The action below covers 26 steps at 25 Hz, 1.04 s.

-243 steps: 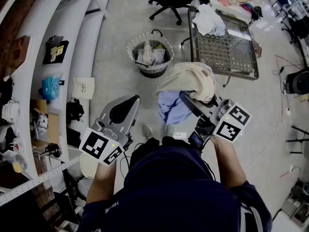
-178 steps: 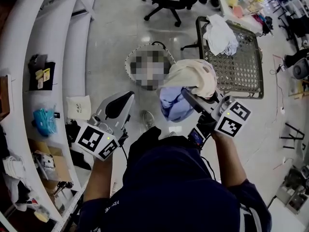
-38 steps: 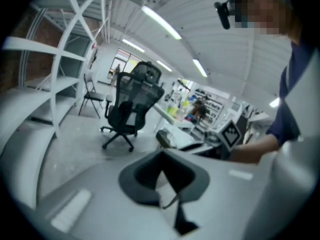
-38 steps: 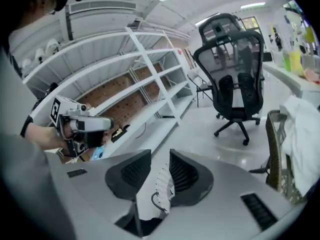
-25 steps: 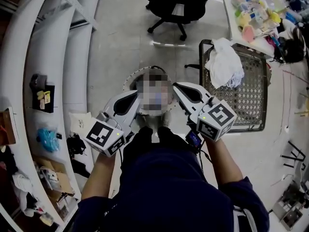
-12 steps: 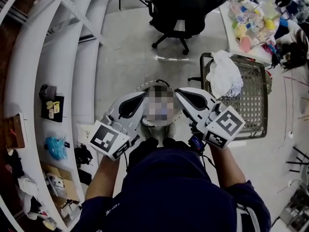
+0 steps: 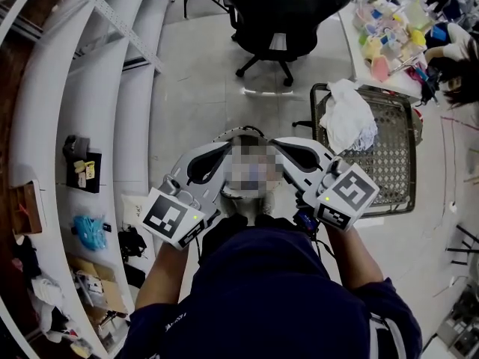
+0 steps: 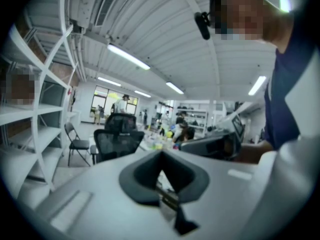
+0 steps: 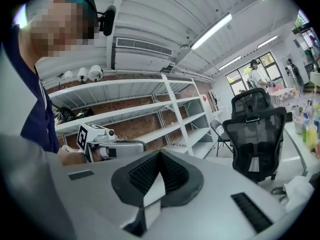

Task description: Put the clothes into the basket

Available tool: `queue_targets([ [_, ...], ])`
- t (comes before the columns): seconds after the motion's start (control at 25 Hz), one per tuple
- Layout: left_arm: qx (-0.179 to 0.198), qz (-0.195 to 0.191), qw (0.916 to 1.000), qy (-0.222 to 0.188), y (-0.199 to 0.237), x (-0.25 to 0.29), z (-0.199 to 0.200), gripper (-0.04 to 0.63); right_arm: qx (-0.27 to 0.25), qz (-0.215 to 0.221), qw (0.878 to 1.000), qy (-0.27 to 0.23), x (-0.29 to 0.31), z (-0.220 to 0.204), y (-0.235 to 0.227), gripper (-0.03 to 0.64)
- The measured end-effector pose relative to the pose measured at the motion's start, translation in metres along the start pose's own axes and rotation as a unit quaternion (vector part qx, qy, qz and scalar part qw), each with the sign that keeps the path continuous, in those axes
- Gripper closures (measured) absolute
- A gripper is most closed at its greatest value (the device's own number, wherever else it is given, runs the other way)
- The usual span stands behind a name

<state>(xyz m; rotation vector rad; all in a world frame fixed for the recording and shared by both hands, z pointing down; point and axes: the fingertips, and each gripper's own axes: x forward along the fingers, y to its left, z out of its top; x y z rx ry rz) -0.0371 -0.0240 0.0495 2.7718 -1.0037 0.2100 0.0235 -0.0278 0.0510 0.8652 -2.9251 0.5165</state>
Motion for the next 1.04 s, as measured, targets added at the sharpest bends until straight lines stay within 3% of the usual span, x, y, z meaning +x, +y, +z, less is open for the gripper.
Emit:
queue_targets([
  [1.04, -0.016, -0.002, 0.9999, 0.004, 0.014, -0.002, -0.01, 0.591, 0.012, -0.007, 1.0, 0.023, 0.017, -0.014, -0.006, 0.611],
])
